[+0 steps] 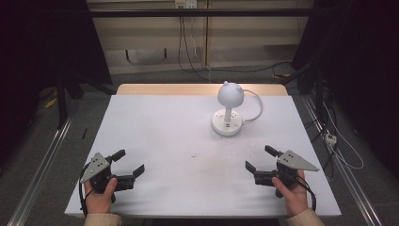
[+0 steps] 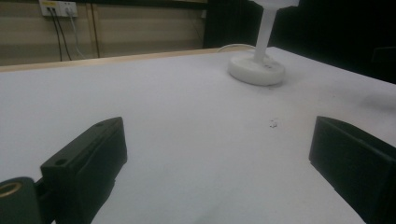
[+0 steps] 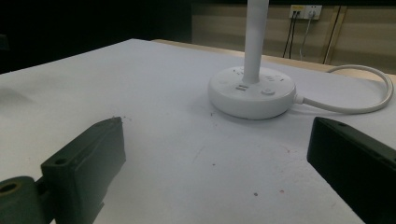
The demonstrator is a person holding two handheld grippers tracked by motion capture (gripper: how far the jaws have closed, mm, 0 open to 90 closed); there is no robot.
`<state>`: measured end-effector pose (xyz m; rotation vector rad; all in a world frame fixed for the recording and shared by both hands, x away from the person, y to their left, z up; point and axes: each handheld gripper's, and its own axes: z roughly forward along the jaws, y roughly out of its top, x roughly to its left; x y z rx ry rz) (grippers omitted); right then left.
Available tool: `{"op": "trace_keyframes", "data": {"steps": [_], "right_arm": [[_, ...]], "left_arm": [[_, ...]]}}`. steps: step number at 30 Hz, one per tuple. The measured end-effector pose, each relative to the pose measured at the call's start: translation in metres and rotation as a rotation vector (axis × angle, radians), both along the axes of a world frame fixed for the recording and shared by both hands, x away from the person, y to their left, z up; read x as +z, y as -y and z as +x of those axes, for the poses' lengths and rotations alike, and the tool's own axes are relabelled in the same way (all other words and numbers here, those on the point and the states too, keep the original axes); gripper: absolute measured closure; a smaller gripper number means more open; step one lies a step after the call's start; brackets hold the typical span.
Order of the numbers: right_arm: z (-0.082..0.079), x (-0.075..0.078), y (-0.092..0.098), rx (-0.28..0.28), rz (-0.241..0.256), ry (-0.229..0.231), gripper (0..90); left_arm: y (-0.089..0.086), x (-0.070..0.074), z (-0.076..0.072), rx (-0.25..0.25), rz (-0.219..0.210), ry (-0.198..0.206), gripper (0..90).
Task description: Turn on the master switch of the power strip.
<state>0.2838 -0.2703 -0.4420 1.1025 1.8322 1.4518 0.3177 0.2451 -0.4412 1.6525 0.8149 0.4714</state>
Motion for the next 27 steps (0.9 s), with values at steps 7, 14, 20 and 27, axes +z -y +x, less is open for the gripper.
{"op": "trace_keyframes", "data": {"steps": [7,14,20,27], "right_arm": [[0.006,0.002,0.0,-0.023,-0.022,0.003,5.8],[0.021,0.003,-0.006,-0.02,-0.032,-0.016,6.3],[0.03,0.003,-0.016,-0.012,-0.044,-0.017,6.8],[0.039,0.001,-0.021,-0.016,-0.06,-0.026,7.1]], "left_arm": [[0.0,0.0,-0.001,0.0,0.001,0.002,3.8],[0.001,0.0,-0.001,-0.01,0.012,0.003,3.8],[0.001,0.0,-0.002,-0.008,-0.004,0.004,3.8],[0.0,0.0,-0.002,-0.01,-0.001,0.003,3.8]]}}
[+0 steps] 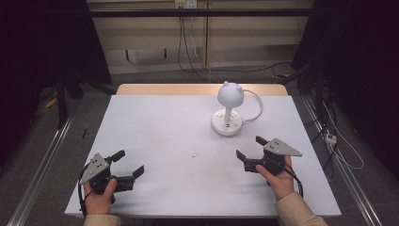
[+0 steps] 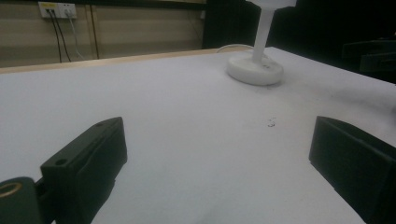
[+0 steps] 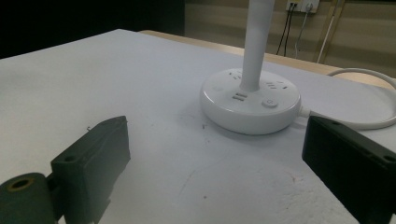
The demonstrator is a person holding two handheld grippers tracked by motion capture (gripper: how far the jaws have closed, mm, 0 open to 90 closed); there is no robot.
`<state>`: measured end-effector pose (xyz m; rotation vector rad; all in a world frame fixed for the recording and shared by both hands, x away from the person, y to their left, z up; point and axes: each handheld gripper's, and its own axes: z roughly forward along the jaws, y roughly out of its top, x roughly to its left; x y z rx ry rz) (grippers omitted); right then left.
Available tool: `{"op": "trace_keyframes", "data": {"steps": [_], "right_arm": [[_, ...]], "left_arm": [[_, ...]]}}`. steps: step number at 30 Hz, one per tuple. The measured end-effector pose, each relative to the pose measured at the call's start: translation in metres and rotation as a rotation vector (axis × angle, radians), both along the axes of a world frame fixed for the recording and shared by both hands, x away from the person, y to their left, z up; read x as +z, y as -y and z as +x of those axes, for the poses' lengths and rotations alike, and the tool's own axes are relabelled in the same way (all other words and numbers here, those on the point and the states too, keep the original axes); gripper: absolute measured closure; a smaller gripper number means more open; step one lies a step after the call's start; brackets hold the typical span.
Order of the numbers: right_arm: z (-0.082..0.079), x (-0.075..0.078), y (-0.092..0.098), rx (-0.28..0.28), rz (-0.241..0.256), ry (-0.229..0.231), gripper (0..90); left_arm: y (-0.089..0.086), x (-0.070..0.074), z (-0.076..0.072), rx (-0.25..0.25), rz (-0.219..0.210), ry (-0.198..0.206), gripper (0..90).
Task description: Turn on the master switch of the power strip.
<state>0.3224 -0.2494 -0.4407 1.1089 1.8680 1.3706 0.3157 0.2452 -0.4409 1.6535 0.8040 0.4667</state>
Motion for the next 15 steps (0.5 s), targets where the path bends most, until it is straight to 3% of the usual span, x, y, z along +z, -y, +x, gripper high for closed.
{"op": "trace_keyframes", "data": {"steps": [15], "right_arm": [[0.021,0.006,-0.001,-0.023,-0.006,-0.029,7.8]], "left_arm": [[0.001,0.0,0.0,-0.007,-0.002,0.003,3.9]]}}
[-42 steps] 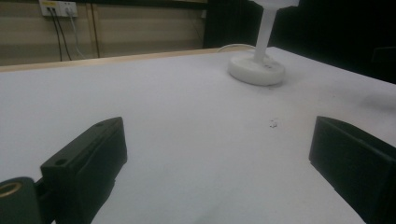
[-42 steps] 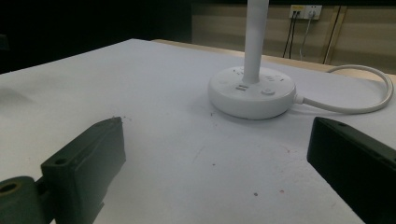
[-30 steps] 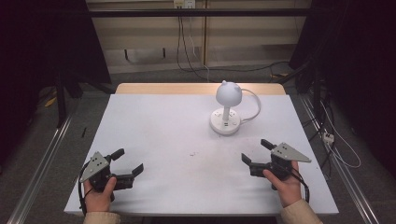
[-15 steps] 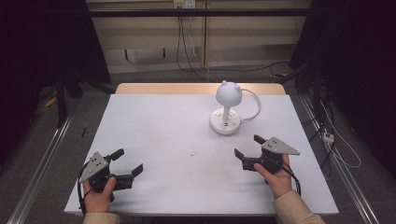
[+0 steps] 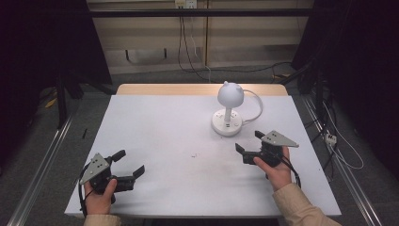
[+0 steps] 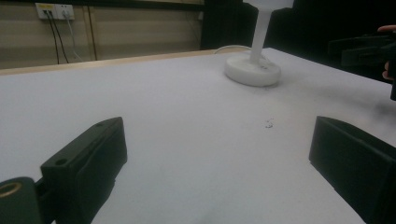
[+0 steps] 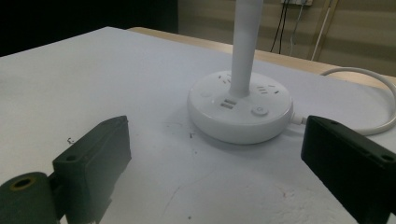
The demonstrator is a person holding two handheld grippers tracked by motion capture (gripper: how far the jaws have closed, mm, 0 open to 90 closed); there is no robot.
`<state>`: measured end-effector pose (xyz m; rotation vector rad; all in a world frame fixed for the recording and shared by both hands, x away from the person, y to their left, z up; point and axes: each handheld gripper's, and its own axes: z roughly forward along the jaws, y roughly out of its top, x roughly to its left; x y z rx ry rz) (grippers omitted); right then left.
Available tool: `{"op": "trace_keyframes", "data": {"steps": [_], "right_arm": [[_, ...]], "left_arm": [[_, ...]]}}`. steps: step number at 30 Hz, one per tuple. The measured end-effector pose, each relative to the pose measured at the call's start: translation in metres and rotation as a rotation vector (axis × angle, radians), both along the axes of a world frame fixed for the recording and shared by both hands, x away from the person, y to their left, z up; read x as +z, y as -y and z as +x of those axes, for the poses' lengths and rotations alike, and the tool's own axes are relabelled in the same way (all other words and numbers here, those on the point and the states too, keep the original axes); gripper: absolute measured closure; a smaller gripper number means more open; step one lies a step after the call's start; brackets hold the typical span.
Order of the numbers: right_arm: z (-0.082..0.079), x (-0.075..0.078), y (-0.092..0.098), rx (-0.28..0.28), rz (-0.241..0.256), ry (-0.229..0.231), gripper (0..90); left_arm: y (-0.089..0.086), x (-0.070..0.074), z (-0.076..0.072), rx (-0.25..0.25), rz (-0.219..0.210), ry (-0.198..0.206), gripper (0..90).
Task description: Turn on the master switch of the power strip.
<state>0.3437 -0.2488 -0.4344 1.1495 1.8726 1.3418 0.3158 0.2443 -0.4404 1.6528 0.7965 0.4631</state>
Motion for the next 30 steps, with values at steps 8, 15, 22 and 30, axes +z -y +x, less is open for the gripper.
{"op": "trace_keyframes", "data": {"steps": [8,15,22,30], "right_arm": [[0.013,0.004,-0.003,-0.001,-0.023,-0.007,8.3],[0.021,0.005,-0.005,-0.003,-0.032,-0.009,8.7],[0.029,0.004,-0.006,-0.009,-0.045,-0.007,9.3],[0.037,0.003,-0.005,-0.019,-0.045,-0.015,9.8]], "left_arm": [[0.0,0.0,0.0,-0.004,-0.004,0.002,3.9],[0.001,0.0,0.0,-0.007,-0.003,0.0,4.0],[0.001,0.0,0.001,-0.008,-0.005,0.002,4.0],[0.002,0.0,0.001,-0.008,-0.008,0.001,4.1]]}}
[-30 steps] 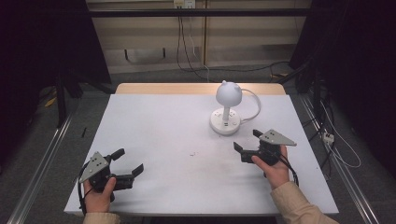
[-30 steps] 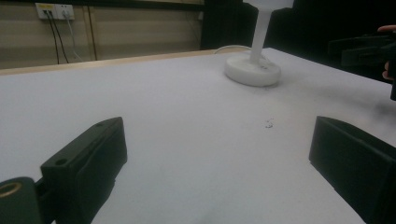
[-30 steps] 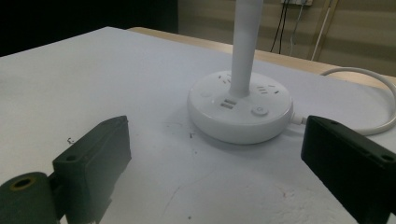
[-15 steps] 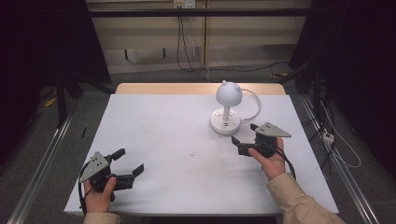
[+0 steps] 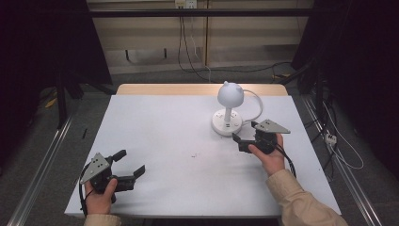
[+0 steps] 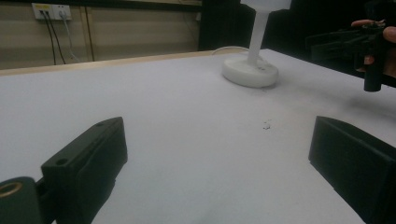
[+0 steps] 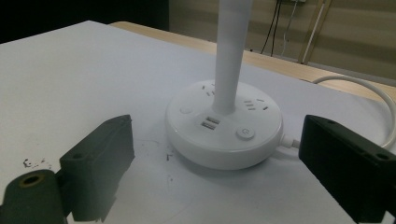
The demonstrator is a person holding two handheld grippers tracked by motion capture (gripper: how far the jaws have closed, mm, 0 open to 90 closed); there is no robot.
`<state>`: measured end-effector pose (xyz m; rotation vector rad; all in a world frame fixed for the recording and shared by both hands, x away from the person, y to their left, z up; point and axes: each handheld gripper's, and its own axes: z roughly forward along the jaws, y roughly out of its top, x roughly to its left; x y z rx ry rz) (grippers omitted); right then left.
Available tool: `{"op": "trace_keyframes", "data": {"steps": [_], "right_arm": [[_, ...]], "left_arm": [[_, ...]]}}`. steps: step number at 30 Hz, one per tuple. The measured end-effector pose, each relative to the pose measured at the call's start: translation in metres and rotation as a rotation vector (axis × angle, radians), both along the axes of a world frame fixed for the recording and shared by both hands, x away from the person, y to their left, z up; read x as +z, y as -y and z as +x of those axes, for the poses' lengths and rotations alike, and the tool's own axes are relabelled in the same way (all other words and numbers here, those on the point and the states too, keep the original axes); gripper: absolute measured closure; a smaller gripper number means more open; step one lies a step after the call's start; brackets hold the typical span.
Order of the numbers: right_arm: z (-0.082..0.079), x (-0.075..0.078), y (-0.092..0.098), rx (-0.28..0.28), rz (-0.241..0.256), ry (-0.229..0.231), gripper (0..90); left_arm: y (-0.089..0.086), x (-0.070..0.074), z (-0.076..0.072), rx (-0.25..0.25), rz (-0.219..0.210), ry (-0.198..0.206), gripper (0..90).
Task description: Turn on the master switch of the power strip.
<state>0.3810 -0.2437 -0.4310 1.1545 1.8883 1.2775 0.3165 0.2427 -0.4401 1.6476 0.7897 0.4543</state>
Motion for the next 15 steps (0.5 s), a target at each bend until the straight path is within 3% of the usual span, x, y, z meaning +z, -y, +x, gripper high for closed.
{"op": "trace_keyframes", "data": {"steps": [15], "right_arm": [[0.015,-0.001,0.004,-0.029,-0.007,0.001,11.7]], "left_arm": [[0.0,0.0,0.001,-0.002,0.0,-0.004,4.0]]}}
